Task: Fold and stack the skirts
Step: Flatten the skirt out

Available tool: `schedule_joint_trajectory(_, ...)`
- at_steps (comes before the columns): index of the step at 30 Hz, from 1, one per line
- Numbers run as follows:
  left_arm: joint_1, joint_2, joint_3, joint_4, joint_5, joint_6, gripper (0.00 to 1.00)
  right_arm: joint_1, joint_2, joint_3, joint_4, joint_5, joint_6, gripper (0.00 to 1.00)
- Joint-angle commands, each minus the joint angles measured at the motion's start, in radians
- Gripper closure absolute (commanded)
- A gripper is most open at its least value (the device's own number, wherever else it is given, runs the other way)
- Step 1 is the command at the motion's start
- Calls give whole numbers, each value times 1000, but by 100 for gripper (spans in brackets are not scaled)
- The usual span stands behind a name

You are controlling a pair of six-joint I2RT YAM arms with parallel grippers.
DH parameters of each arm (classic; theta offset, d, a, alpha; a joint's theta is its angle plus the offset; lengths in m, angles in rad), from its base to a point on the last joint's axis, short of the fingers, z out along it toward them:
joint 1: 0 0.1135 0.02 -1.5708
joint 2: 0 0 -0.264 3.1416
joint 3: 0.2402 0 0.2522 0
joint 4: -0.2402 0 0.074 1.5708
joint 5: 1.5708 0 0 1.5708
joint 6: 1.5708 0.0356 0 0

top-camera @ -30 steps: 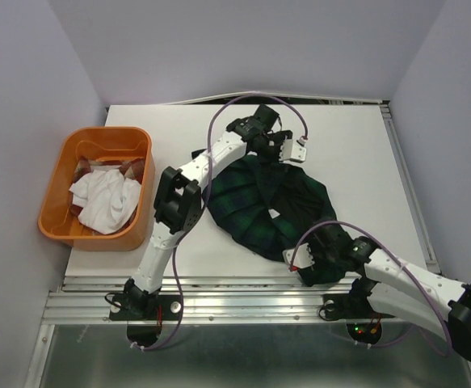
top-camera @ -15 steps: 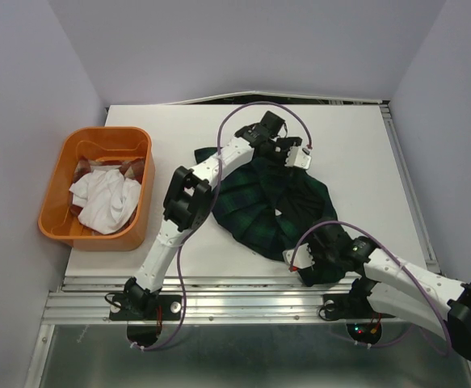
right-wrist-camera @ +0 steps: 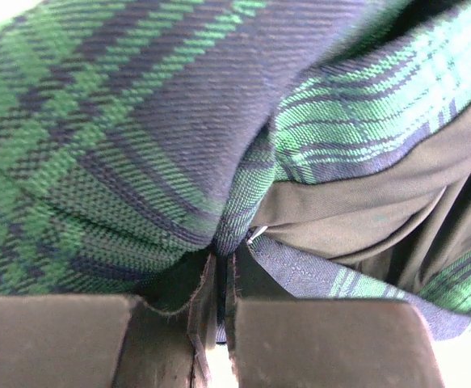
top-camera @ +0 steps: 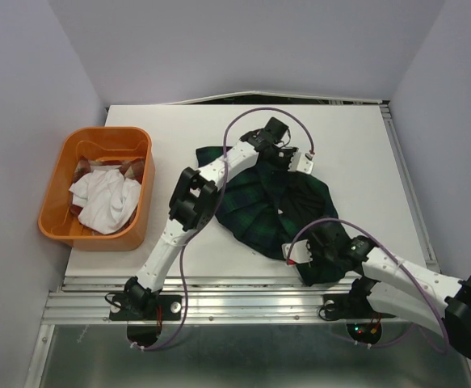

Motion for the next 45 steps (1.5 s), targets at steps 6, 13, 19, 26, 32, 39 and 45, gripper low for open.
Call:
schedule_joint_trajectory(6, 136, -386, -247, 113, -4, -298, 100, -32, 10, 53, -2, 22, 213, 99)
schedule_joint_trajectory(13, 303, -748, -606, 221, -24, -477, 100, -289, 155, 269, 12, -102, 351, 96)
schedule_joint_trajectory(19, 355, -903, -841, 238, -30, -566, 100, -570, 275, 481, -51, -352, 279, 85)
schedule_joint_trajectory(26, 357, -940, -1022, 321, -61, -778, 100, -596, 183, 457, -108, -441, 53, 46)
schedule_joint_trajectory(32, 361, -948, -1044, 319, -117, -790, 100, -639, 138, 464, -106, -390, 107, 32)
schedule_joint_trajectory(39, 391, -896, -967, 269, -114, -773, 100, -820, 241, 682, -198, -535, 18, 27)
schedule_joint_trajectory(45, 417, -828, -921, 236, -100, -749, 100, -820, 221, 604, -301, -701, -263, 27)
